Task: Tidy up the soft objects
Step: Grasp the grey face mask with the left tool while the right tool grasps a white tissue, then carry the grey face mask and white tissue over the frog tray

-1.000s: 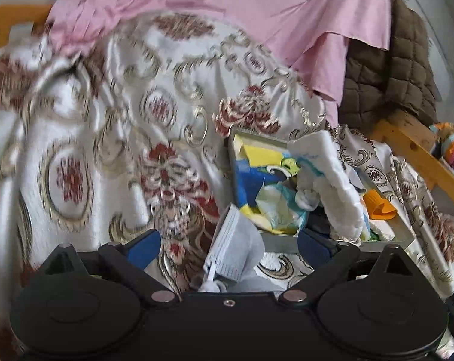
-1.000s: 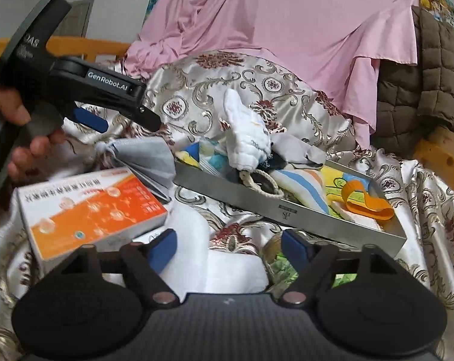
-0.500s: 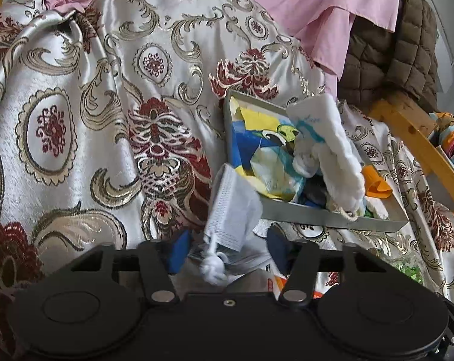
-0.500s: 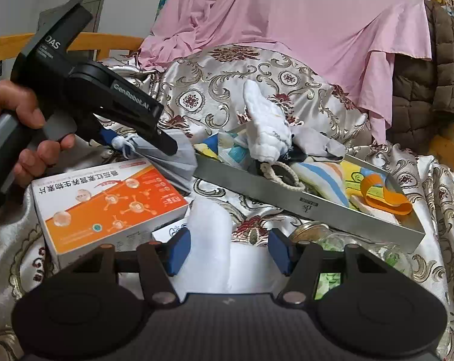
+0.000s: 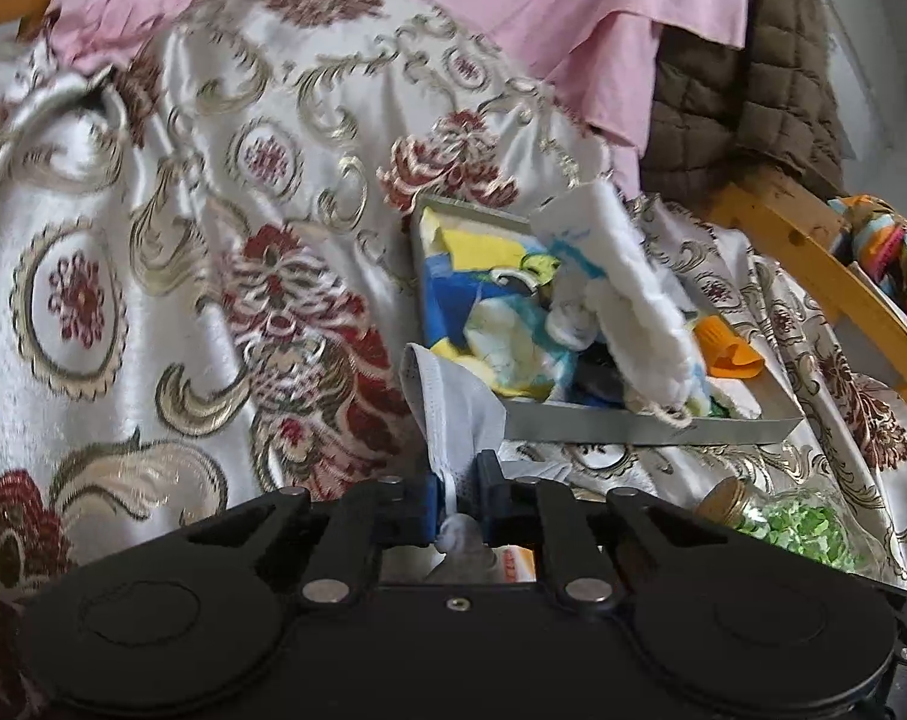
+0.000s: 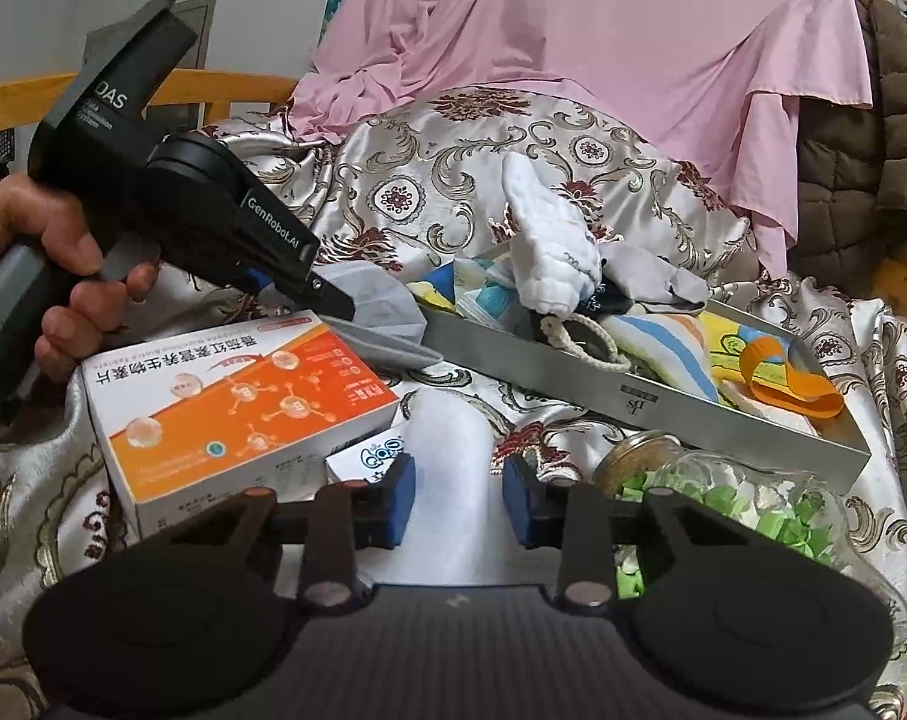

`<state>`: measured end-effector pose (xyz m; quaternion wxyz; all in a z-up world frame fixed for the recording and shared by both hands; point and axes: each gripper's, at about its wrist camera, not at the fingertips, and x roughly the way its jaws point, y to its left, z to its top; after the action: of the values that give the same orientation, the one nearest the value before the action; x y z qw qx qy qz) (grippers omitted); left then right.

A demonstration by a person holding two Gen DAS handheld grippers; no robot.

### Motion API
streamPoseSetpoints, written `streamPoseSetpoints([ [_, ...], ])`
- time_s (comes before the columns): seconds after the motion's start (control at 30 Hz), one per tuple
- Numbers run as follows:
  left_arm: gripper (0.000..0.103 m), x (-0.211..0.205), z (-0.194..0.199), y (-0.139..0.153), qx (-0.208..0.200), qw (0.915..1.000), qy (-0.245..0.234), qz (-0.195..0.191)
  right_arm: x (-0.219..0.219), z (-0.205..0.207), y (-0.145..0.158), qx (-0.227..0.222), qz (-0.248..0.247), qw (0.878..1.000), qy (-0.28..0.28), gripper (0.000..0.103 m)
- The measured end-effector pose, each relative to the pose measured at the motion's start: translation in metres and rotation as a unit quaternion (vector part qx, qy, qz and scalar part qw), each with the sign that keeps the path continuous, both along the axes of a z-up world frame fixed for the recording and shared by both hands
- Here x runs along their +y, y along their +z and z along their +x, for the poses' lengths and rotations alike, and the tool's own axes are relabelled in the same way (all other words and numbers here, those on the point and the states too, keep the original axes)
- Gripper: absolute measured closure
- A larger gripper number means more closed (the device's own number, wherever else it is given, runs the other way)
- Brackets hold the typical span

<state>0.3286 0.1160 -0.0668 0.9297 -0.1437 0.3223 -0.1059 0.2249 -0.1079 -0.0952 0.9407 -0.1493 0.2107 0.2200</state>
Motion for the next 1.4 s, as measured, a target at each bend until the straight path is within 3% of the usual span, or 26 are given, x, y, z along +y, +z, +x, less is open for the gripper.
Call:
streamPoseSetpoints([
  [0.27,0.092,-0.019,-0.012,0.018,-0.038,0.9985,-0.029,0.026,0.000,0.001,-0.001,0.004,0.004,1.000,0.001,0.067],
  [0.53,0.092,-0.041,-0.025,0.021,-0.045,0.9961,-0.067,0.035,-0.001,-0.001,0.000,0.006,0.012,1.000,-0.008,0.087],
  [0.73,0.092,-0.053,-0.036,0.023,-0.050,0.9942,-0.081,0.050,-0.005,-0.002,0.004,0.001,0.018,1.000,-0.015,0.094],
  [1.2,0.092,-0.069,-0.082,0.060,-0.092,0.9929,-0.058,0.048,-0.022,-0.018,0.041,-0.057,0.056,0.996,-0.036,0.097],
  [1.4,0.092,-0.084,-0.120,0.076,-0.128,0.9887,-0.024,0.074,-0.039,-0.031,0.068,-0.083,0.087,0.992,-0.040,0.097],
])
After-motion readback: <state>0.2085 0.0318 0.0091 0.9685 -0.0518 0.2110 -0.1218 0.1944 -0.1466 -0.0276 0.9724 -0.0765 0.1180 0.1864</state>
